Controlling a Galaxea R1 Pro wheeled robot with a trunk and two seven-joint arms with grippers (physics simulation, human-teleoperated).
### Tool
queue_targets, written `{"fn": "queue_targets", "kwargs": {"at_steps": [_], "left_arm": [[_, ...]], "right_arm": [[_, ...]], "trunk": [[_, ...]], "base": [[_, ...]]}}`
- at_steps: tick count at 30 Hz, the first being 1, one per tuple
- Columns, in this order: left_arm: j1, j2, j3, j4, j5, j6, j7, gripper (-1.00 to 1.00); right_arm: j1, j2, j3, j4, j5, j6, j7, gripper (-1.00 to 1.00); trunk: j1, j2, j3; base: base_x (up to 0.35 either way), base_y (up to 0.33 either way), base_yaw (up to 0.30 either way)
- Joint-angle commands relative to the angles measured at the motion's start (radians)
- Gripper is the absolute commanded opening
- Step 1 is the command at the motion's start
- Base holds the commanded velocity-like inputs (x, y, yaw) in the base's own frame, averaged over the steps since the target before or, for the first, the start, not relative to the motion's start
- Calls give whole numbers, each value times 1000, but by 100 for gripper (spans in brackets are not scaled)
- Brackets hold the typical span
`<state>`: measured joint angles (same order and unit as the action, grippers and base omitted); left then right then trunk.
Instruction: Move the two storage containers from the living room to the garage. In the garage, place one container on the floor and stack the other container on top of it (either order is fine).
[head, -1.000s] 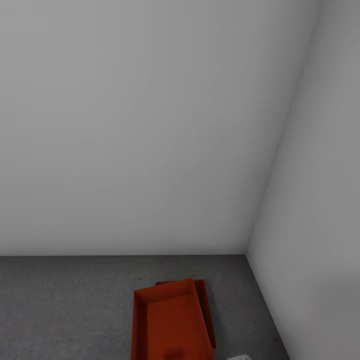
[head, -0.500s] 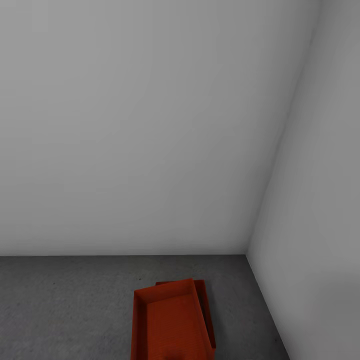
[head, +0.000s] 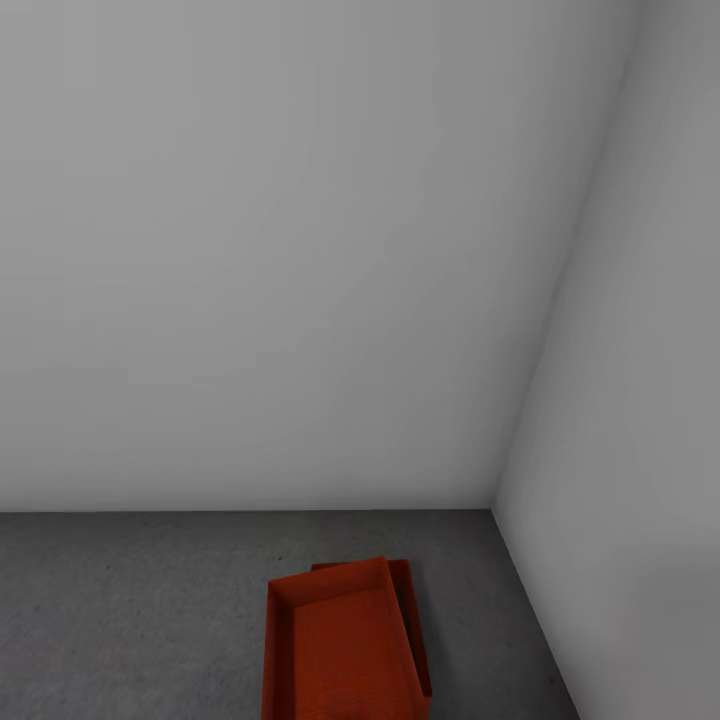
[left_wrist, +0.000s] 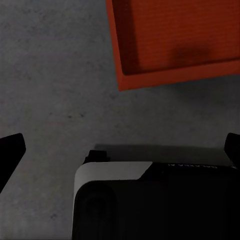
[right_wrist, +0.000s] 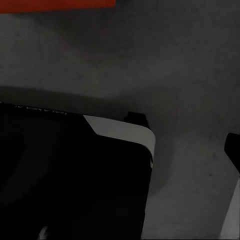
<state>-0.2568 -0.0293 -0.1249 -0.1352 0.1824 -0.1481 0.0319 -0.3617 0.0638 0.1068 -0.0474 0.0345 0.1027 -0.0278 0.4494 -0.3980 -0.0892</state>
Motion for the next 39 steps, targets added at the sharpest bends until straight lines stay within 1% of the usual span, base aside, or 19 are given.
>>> {"fn": "queue_targets", "kwargs": {"at_steps": [1,5,9,17,35,39], "left_arm": [[1,0,-9,1,9,-4,3,100],[4,1,-8,1,9,-4,3,100],[6,1,-7,2,9,-4,3,100],[29,1,-2,0,11,-4,3,100],[34,2,-1,2,9,-3,3,100],[35,4,-1,2,8,1,3,100]], "right_arm": [[0,0,7,10,3,7,-3,100],[3,-1,7,24,3,7,-3,100],[26,-2,7,30,3,7,-3,100],[41,-2,7,34,3,8,-3,100],[69,-3,7,35,1,8,-3,100],[85,-5,7,34,1,8,-3,100]], "trunk": [[1,-2,-2],[1,-2,-2],[1,-2,-2],[1,-2,-2],[1,-2,-2],[1,-2,-2]], "base": [[0,0,0],[0,0,0],[0,0,0],[0,0,0],[0,0,0],[0,0,0]]}}
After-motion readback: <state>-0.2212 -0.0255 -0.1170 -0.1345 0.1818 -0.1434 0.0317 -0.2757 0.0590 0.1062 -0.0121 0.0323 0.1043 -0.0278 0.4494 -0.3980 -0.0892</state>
